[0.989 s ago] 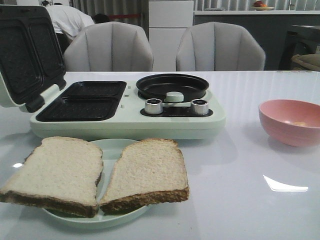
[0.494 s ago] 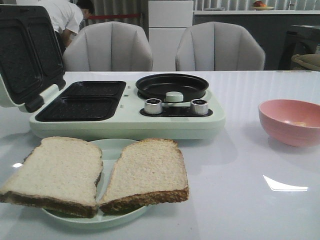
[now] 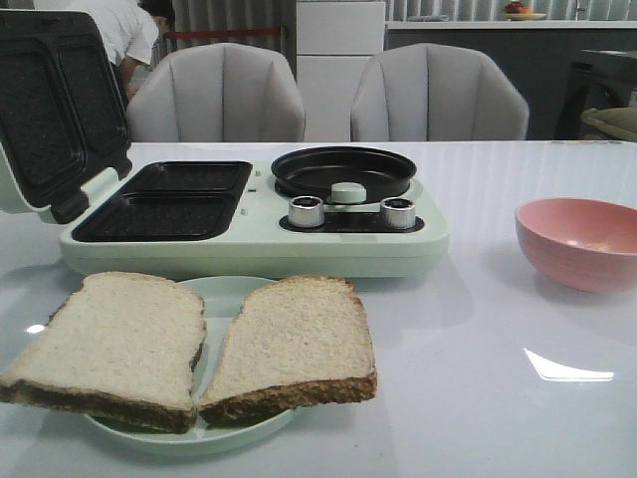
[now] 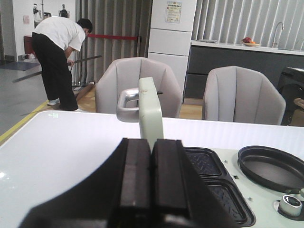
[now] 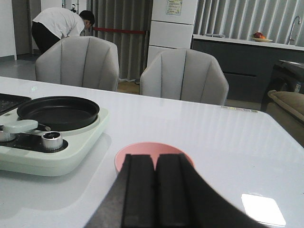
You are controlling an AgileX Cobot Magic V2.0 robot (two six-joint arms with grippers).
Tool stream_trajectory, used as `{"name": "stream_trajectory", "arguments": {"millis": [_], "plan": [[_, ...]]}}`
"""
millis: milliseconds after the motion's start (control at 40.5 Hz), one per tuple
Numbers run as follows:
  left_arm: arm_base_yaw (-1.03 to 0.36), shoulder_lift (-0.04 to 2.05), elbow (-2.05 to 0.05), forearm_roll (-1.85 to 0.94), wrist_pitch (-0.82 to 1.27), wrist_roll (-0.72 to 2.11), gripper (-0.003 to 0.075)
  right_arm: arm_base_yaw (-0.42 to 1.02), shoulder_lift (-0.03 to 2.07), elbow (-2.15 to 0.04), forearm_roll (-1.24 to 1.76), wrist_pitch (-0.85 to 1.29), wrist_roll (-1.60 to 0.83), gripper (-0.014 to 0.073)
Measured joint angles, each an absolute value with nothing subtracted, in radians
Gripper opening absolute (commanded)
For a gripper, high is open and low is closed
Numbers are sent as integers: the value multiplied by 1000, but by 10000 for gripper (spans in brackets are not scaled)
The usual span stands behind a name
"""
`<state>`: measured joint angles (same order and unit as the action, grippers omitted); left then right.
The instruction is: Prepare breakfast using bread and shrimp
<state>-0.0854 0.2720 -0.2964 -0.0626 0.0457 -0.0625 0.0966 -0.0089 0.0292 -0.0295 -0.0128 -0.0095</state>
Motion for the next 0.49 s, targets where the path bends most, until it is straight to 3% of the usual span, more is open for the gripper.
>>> {"name": "stream_trajectory", "arguments": {"millis": [74,148,247,346,395,494], "plan": [[-85,278,-296,-63,45,-63,50,97,-9,29,-29,-13,-10,-33],[-85,280,-296,-63,45,-63,115,97,-9,29,-29,-13,-10,-33],[-85,281,-296,-63,44,-63,282,97,-9,29,-29,-13,-10,-33],[-85,281,-296,-61,43,-63,504,97,-9,29,-29,-13,-10,-33],[-85,281,-296,-61,43,-63,570,97,-9,29,-29,-13,-10,-33],[-85,281,-296,-59,41,-63,596,97,-9,29,-29,-13,-10,-33]]}}
